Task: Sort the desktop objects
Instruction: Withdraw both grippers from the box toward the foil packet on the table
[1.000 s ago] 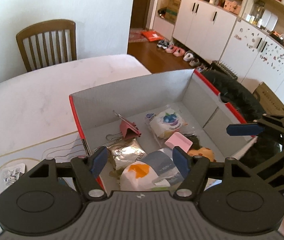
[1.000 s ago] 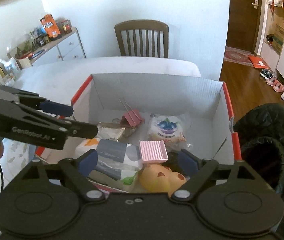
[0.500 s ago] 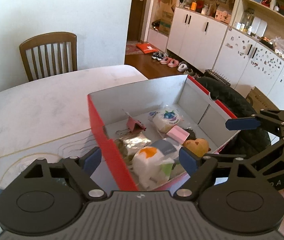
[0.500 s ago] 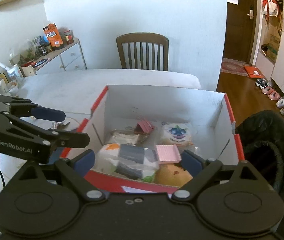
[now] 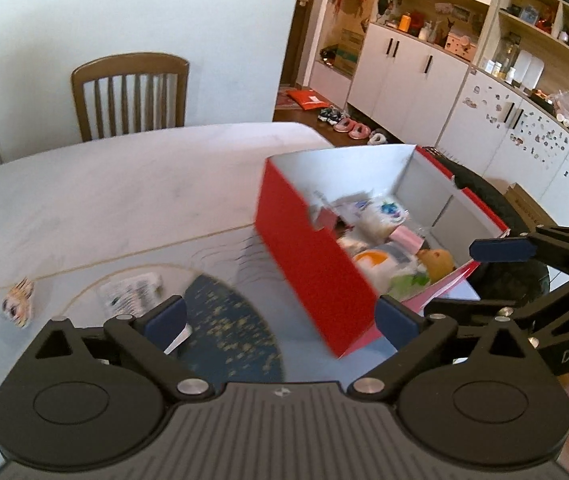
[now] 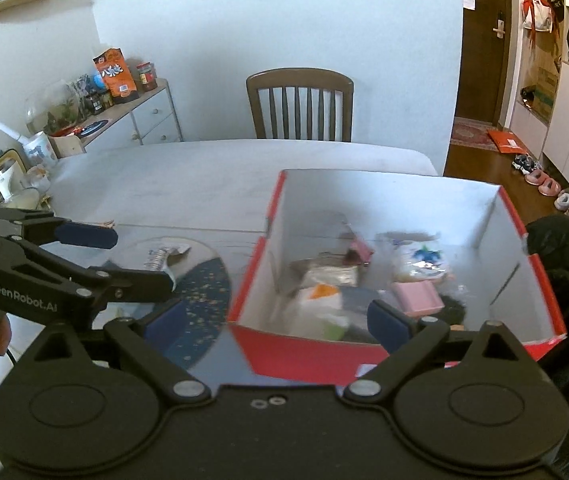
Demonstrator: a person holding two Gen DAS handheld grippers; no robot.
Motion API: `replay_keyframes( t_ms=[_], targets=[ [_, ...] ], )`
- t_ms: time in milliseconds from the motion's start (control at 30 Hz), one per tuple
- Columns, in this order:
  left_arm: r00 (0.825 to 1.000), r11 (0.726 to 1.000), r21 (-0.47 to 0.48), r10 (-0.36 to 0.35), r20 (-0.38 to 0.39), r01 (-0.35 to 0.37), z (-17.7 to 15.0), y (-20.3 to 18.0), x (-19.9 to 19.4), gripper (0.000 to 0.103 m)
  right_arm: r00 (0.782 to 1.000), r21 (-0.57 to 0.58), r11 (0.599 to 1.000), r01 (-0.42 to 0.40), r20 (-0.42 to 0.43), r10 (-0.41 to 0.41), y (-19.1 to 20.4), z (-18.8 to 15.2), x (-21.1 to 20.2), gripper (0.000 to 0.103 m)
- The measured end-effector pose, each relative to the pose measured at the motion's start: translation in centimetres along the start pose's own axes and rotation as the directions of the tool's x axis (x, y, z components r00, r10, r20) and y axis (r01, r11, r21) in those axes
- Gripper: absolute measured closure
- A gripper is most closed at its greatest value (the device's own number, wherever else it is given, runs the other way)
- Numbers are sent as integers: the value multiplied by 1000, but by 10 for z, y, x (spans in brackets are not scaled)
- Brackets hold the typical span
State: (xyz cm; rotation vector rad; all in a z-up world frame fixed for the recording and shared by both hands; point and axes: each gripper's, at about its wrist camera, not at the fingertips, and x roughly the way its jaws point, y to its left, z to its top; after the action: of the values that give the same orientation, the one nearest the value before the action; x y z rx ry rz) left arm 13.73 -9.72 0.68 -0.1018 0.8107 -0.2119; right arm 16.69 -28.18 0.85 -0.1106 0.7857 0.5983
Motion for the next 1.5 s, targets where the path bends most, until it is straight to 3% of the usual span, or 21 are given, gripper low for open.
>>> replay_keyframes(
  t_ms=[500, 967, 1500],
  targets=[
    [997, 996, -41, 76, -18, -77, -28, 106, -15, 2, 999, -6, 1000, 23, -25, -23, 76, 7, 35, 6],
    [986, 986, -32, 166, -4, -166, -35, 191, 10, 2, 996, -48, 998, 33, -78, -37, 132, 15, 106, 6],
    [983, 983, 9, 183, -5, -182, -33, 241, 44, 2, 986, -83, 996, 43, -157, -55, 160, 21, 177, 6]
  ],
)
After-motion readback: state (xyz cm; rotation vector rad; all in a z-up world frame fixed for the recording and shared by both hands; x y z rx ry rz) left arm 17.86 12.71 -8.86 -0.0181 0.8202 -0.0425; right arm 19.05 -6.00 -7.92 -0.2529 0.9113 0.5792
